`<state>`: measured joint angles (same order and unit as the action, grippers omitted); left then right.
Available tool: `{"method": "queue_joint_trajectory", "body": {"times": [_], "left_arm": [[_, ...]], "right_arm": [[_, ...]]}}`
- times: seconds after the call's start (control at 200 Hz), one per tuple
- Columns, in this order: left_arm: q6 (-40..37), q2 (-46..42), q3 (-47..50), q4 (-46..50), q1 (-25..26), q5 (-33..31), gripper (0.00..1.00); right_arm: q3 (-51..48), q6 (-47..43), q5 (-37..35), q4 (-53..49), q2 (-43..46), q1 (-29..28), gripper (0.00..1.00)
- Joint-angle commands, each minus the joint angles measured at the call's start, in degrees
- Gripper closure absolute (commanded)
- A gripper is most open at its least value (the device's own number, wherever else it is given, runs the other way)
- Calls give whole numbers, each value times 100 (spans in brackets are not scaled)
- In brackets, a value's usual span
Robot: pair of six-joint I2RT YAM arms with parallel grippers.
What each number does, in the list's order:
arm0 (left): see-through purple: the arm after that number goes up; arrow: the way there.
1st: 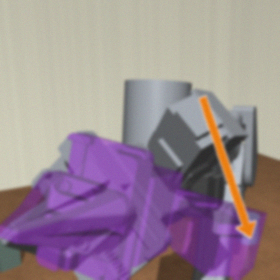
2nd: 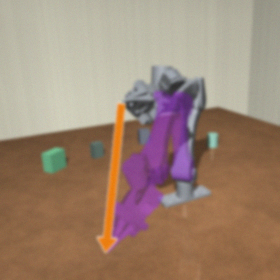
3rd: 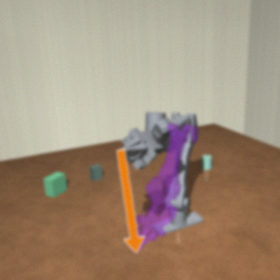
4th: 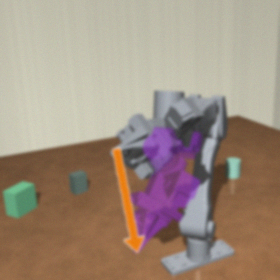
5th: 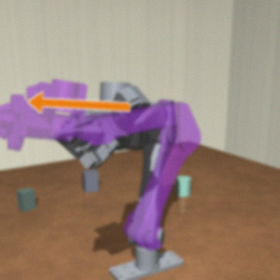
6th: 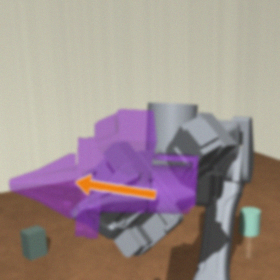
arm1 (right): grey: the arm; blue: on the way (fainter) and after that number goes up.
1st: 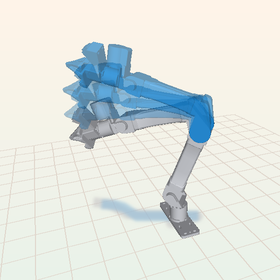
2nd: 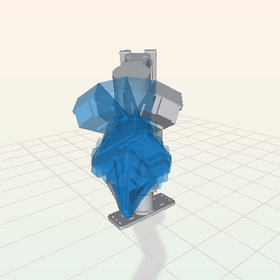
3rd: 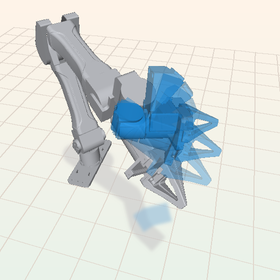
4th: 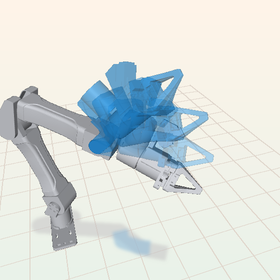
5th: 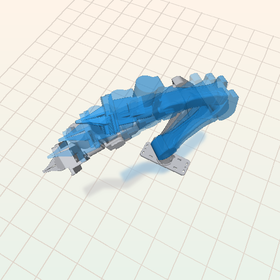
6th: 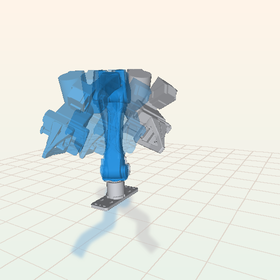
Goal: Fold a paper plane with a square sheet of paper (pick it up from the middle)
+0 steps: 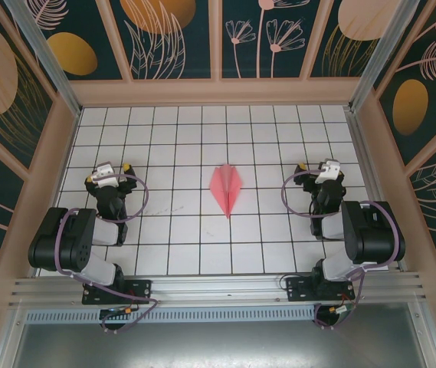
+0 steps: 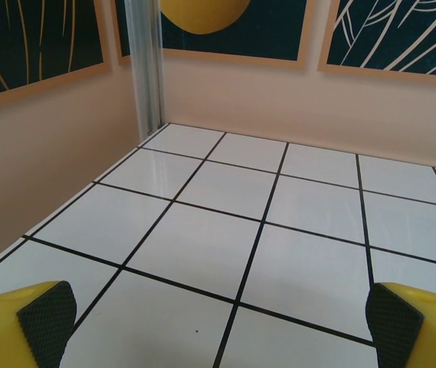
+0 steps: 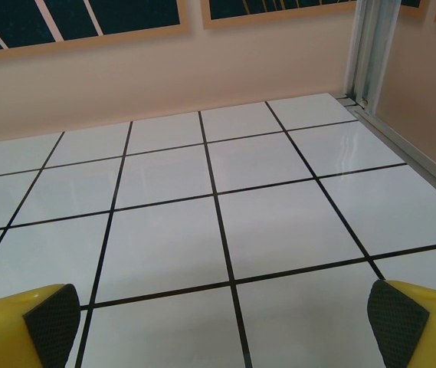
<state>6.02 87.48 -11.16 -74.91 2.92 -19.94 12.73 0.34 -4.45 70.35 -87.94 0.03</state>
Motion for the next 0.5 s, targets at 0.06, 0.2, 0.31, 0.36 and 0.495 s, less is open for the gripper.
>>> {"method": "queue_joint_trajectory", "body": {"times": [0.06, 0.2, 0.31, 0.36, 0.495], "left_arm": [[31, -17, -81, -155, -37, 26, 1], [31, -20, -80, -155, -39, 27, 1], [31, -21, -80, -155, -42, 26, 1], [31, -18, -80, -155, -42, 31, 1], [31, -18, -80, -155, -38, 28, 1]], "right_arm": [[-23, 79, -12, 269, -38, 47, 1], [-35, 64, -78, 307, -39, 19, 1], [-85, 28, -223, 393, -37, -52, 1], [-84, 28, -223, 396, -38, -51, 1], [-87, 28, -230, 392, -36, -50, 1]]}}
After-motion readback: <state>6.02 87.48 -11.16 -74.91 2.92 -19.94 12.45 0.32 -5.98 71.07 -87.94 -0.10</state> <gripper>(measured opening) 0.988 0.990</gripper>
